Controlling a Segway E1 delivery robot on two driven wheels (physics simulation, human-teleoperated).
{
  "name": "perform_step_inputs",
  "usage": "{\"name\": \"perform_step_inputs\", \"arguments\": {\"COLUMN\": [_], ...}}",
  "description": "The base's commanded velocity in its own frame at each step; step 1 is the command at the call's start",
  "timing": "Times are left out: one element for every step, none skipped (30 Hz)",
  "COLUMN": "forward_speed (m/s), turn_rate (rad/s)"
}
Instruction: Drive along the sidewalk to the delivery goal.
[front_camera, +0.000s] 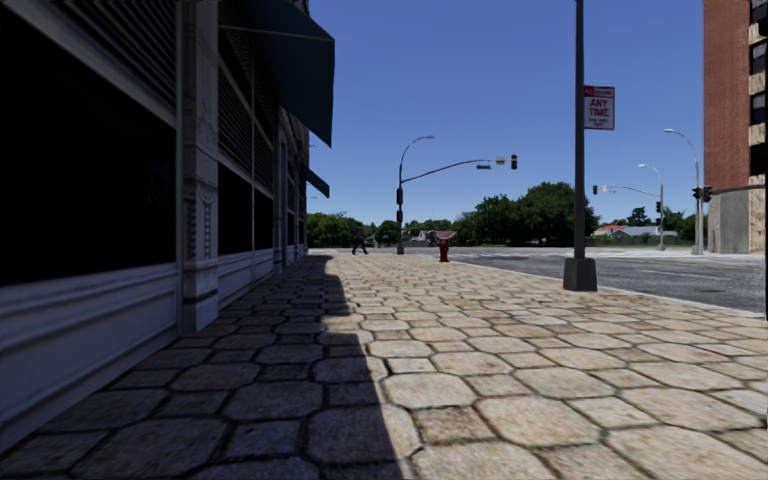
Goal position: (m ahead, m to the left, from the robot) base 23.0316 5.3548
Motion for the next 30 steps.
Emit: {"name": "perform_step_inputs", "arguments": {"forward_speed": [1.70, 1.69, 1.69, 1.69, 1.68, 1.70, 1.71, 1.71, 1.81, 1.88, 1.90, 1.90, 1.90, 1.90, 1.90, 1.89, 1.89, 1.89, 1.89, 1.88, 1.88, 1.88, 1.88, 1.88, 1.88, 1.88, 1.88, 1.88, 1.88, 1.88], "turn_rate": [0.00, 0.00, 0.00, 0.00, 0.00, 0.00, 0.00, 0.00, 0.00, 0.00, 0.00, 0.00, 0.00, 0.00, 0.00, 0.00, 0.00, 0.00, 0.00, 0.00, 0.00, 0.00, 0.00, 0.00, 0.00, 0.00, 0.00, 0.00, 0.00, 0.00]}}
